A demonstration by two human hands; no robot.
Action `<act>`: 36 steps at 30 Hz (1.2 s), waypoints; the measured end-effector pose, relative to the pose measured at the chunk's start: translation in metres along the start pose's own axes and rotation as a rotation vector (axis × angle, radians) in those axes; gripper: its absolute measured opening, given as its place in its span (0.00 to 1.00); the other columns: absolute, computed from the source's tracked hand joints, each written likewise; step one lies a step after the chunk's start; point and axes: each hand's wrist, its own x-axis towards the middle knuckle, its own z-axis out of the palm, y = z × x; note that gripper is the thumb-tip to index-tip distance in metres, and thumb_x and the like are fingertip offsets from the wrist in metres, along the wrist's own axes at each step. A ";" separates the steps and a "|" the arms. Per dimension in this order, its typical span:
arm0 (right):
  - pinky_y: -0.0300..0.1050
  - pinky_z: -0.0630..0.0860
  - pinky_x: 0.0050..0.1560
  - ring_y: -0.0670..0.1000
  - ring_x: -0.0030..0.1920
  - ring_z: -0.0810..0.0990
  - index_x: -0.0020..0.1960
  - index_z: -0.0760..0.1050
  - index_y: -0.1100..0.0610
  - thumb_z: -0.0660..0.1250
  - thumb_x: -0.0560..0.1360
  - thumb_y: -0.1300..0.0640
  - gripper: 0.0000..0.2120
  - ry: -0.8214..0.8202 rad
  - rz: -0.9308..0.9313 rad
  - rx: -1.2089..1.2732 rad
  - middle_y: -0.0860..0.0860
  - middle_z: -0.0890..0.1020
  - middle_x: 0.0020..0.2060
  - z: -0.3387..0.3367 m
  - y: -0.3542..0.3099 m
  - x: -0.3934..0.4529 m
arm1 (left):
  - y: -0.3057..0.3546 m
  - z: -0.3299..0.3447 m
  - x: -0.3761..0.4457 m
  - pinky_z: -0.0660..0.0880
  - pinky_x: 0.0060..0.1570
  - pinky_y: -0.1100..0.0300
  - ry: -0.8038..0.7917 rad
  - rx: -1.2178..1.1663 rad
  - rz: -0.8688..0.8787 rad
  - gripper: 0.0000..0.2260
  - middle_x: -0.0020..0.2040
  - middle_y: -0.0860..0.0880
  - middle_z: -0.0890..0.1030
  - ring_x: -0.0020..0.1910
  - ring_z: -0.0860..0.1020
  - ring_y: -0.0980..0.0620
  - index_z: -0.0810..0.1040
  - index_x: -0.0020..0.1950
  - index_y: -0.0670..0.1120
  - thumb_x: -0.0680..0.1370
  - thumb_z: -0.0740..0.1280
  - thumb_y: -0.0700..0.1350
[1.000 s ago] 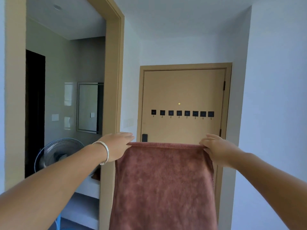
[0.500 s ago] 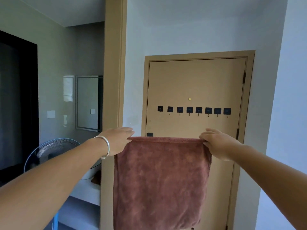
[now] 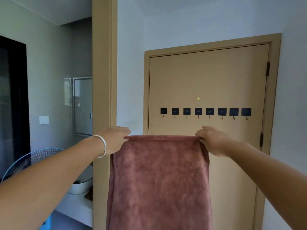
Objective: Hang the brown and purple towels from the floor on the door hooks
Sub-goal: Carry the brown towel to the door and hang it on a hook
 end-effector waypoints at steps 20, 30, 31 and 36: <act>0.49 0.61 0.71 0.50 0.76 0.56 0.63 0.73 0.55 0.50 0.83 0.56 0.16 -0.014 0.019 -0.035 0.48 0.74 0.67 0.100 0.082 0.176 | -0.043 0.114 0.212 0.64 0.69 0.55 0.035 0.025 -0.006 0.19 0.76 0.56 0.62 0.74 0.63 0.52 0.65 0.73 0.52 0.83 0.52 0.53; 0.50 0.69 0.60 0.52 0.64 0.69 0.42 0.70 0.49 0.51 0.82 0.58 0.14 0.029 0.062 -0.056 0.46 0.76 0.49 0.130 0.089 0.304 | -0.111 0.159 0.337 0.70 0.63 0.50 0.100 -0.050 0.033 0.15 0.67 0.52 0.73 0.65 0.71 0.49 0.71 0.67 0.48 0.83 0.54 0.50; 0.48 0.70 0.55 0.52 0.58 0.72 0.40 0.70 0.49 0.51 0.82 0.58 0.15 0.042 0.072 -0.056 0.45 0.74 0.45 0.134 0.089 0.316 | -0.118 0.164 0.349 0.70 0.63 0.50 0.100 -0.058 0.031 0.15 0.66 0.51 0.73 0.65 0.72 0.49 0.71 0.67 0.48 0.82 0.55 0.49; 0.44 0.69 0.55 0.50 0.57 0.72 0.55 0.76 0.52 0.52 0.82 0.59 0.14 0.141 0.071 -0.037 0.46 0.76 0.51 0.165 0.097 0.361 | -0.143 0.194 0.398 0.73 0.60 0.49 0.142 -0.102 0.037 0.13 0.63 0.49 0.76 0.60 0.76 0.45 0.71 0.63 0.47 0.82 0.55 0.48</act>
